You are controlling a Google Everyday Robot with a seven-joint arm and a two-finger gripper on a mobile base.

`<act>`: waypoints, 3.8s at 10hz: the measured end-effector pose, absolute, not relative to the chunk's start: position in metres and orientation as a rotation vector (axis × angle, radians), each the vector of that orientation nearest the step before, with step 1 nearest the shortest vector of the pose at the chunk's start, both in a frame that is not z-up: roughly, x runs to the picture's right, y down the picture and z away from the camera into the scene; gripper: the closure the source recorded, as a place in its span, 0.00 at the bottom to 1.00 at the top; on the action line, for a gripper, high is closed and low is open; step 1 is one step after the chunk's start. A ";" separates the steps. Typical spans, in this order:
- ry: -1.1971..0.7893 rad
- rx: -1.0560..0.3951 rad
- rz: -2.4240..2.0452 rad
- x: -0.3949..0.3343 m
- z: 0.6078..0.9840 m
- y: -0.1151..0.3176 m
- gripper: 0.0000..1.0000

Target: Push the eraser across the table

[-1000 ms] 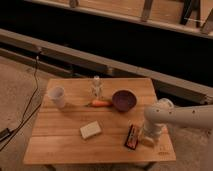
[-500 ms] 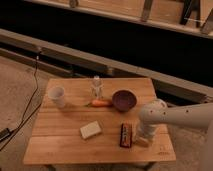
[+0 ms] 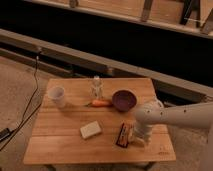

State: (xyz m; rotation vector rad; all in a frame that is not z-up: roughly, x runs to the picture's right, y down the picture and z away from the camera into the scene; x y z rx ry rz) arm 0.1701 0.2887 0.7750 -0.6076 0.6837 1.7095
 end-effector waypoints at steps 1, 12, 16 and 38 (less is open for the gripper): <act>0.682 -0.610 1.707 0.168 0.777 0.288 0.35; 0.672 -0.594 1.697 0.166 0.824 0.241 0.35; 0.666 -0.586 1.686 0.163 0.838 0.225 0.35; 0.630 -0.706 1.485 0.101 0.797 0.266 0.35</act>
